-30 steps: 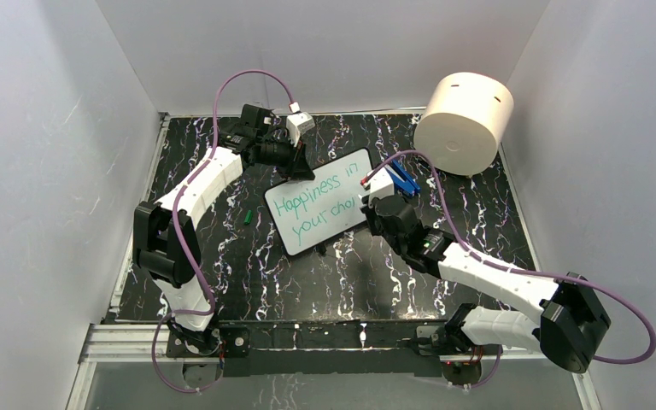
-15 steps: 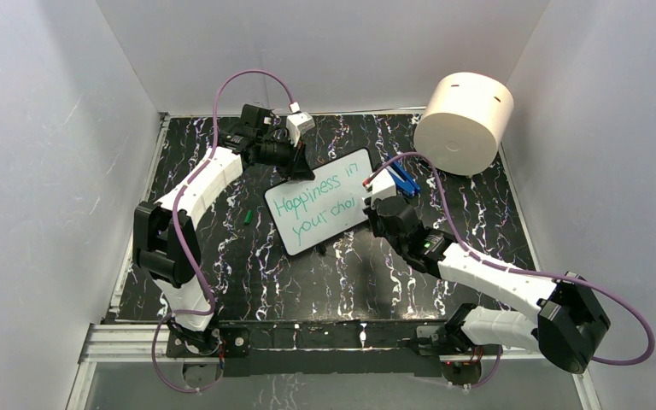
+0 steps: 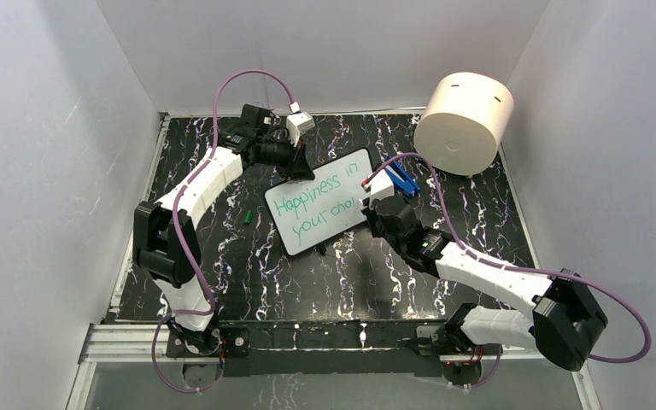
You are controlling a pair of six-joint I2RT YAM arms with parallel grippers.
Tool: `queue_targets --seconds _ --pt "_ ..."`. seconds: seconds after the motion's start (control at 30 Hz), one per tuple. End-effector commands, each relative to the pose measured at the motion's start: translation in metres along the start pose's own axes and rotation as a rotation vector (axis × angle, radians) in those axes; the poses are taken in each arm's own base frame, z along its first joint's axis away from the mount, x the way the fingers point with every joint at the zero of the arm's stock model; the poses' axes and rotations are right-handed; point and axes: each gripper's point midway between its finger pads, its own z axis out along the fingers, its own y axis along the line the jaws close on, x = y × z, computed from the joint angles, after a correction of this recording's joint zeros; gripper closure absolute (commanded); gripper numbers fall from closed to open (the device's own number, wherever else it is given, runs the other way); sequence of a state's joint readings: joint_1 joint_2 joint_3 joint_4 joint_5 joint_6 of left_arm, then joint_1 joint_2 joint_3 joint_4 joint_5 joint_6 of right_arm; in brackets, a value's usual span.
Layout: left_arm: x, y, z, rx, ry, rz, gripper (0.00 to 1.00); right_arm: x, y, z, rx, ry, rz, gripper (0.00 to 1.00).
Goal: Write a sentence on the whiteboard
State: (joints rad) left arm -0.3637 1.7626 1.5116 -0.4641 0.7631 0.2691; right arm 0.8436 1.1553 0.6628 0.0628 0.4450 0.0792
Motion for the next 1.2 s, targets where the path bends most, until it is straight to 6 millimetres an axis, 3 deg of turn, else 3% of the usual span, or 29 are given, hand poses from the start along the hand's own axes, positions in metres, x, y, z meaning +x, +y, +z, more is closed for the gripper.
queue_targets --seconds 0.0,0.67,1.17 --pt "0.059 -0.005 0.015 0.025 0.184 -0.096 1.0 -0.02 -0.002 0.003 0.008 -0.072 0.046 1.0" --pt "0.058 -0.008 0.015 0.039 0.18 -0.097 1.0 -0.025 -0.006 0.011 0.025 -0.088 0.057 1.0" --pt "0.058 -0.008 0.015 0.041 0.182 -0.096 1.0 -0.027 0.006 0.016 -0.041 -0.085 0.054 1.0"
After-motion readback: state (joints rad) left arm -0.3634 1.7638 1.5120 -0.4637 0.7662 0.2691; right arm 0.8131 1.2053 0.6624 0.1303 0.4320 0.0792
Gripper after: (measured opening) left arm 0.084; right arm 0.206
